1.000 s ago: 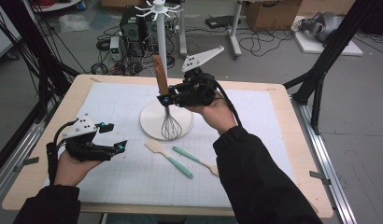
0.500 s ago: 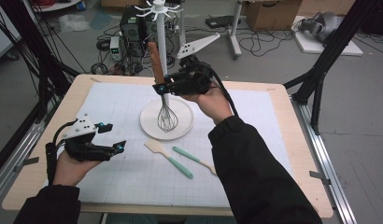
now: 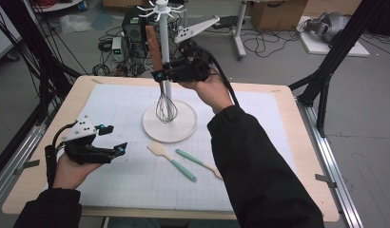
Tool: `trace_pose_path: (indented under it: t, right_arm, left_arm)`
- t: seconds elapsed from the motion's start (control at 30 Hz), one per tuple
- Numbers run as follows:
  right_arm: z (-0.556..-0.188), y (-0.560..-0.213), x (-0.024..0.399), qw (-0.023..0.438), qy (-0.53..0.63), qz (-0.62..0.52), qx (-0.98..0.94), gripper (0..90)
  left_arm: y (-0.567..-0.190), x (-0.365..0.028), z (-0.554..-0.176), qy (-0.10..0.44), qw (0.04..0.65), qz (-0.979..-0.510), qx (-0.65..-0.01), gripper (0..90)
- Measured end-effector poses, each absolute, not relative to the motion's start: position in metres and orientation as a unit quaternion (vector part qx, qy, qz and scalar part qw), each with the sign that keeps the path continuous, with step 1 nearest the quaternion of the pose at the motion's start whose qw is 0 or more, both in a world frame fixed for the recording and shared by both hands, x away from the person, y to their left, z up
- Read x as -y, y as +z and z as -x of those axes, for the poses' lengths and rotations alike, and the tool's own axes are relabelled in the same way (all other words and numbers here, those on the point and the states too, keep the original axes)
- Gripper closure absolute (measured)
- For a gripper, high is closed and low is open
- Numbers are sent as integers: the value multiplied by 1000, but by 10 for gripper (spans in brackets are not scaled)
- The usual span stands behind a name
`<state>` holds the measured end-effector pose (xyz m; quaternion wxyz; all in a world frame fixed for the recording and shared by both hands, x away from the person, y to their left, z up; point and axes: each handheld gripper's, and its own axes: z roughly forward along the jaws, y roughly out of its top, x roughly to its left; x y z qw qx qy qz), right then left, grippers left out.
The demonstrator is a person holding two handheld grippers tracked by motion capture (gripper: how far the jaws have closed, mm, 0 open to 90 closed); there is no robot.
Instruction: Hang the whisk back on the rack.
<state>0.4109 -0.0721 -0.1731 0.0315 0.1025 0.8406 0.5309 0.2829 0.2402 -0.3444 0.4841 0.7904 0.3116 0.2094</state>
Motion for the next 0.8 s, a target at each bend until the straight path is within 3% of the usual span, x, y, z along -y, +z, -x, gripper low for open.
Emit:
trace_pose_path:
  t: [0.8]
  right_arm:
    - [-436,-169,70,22,538,-133,-832,726]
  left_arm:
    - [-345,-245,-283,211,490,-785,-316,222]
